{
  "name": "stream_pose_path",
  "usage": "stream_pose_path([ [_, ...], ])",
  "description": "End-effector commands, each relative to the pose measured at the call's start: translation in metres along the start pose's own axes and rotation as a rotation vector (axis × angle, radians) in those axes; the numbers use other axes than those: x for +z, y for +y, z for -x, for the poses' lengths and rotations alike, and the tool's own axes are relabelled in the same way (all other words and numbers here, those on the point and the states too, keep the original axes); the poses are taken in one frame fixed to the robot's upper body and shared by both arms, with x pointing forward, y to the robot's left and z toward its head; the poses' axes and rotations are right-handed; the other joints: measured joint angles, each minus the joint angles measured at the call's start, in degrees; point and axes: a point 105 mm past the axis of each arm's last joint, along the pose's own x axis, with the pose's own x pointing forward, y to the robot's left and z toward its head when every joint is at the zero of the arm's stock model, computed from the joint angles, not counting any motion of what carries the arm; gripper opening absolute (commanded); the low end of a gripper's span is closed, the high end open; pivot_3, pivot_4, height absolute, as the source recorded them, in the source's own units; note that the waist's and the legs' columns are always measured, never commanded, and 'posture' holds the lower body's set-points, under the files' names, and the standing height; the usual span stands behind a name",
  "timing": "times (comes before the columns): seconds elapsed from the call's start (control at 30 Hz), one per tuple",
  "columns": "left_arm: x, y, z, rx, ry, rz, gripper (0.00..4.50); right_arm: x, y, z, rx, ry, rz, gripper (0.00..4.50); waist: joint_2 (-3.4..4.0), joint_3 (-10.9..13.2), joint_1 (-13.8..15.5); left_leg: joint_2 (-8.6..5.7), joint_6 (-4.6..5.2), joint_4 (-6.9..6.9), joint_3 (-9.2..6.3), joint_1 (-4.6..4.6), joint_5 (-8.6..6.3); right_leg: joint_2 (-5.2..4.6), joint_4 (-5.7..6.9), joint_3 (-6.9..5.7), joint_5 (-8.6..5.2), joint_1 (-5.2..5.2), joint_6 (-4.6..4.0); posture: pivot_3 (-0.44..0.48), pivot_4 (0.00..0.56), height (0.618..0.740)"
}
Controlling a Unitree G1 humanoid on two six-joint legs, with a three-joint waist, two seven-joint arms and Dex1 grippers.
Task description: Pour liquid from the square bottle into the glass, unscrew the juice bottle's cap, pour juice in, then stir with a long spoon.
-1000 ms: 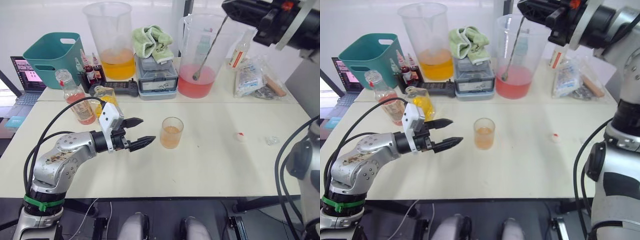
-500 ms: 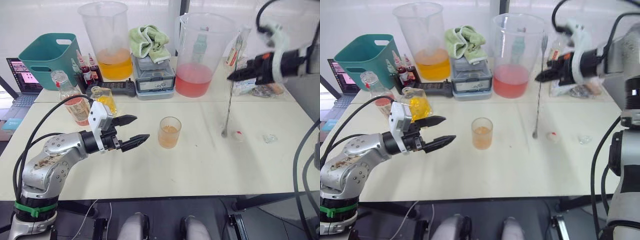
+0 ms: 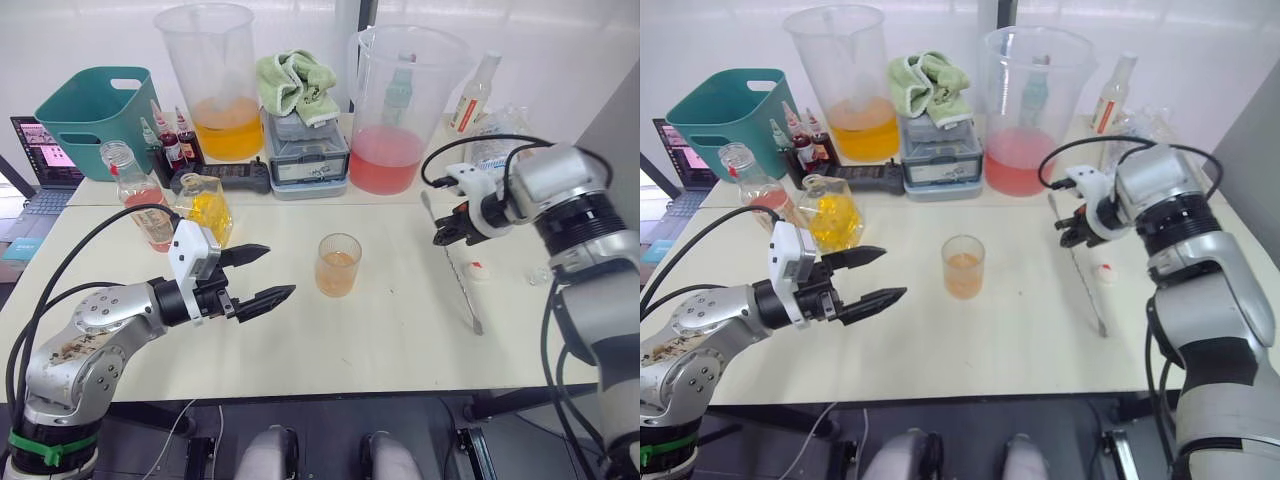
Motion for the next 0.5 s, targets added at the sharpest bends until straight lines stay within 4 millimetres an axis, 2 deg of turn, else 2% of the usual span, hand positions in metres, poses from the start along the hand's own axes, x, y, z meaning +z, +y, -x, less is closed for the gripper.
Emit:
stream_pose_path([
  [0.03, 0.001, -0.005, 0.003, 0.015, 0.036, -0.042, 4.46, -0.002, -0.01, -0.01, -0.032, -0.009, -0.034, 0.0, 0.0, 0.0, 0.0, 0.0, -0.04, 0.0, 0.0, 0.0, 0.03, 0.0, 0.0, 0.0, 0.0, 0.0, 0.0, 0.0, 0.15, 0.736],
  [0.27, -0.004, -0.007, 0.007, 0.042, 0.065, -0.044, 4.46, -0.012, -0.013, -0.028, -0.013, 0.0, -0.055, 0.0, 0.0, 0.0, -0.07, -0.01, -0.26, -0.01, -0.01, 0.0, 0.15, 0.01, -0.01, 0.0, 0.0, 0.0, 0.0, 0.0, 0.15, 0.736],
  [0.4, -0.005, -0.005, 0.008, 0.047, 0.074, -0.048, 4.5, -0.007, -0.011, -0.025, 0.014, -0.027, -0.06, 1.28, 0.01, 0.0, -0.2, 0.01, -0.28, -0.02, -0.02, 0.0, 0.17, 0.05, -0.01, 0.0, 0.0, 0.0, 0.0, 0.0, 0.15, 0.736],
  [0.5, -0.006, -0.003, 0.01, 0.056, 0.084, -0.056, 4.5, 0.002, -0.014, -0.012, 0.014, -0.067, -0.052, 2.32, 0.01, 0.0, -0.38, 0.01, -0.28, -0.02, -0.02, 0.0, 0.17, 0.05, 0.0, 0.01, 0.0, -0.01, 0.0, 0.0, 0.15, 0.736],
])
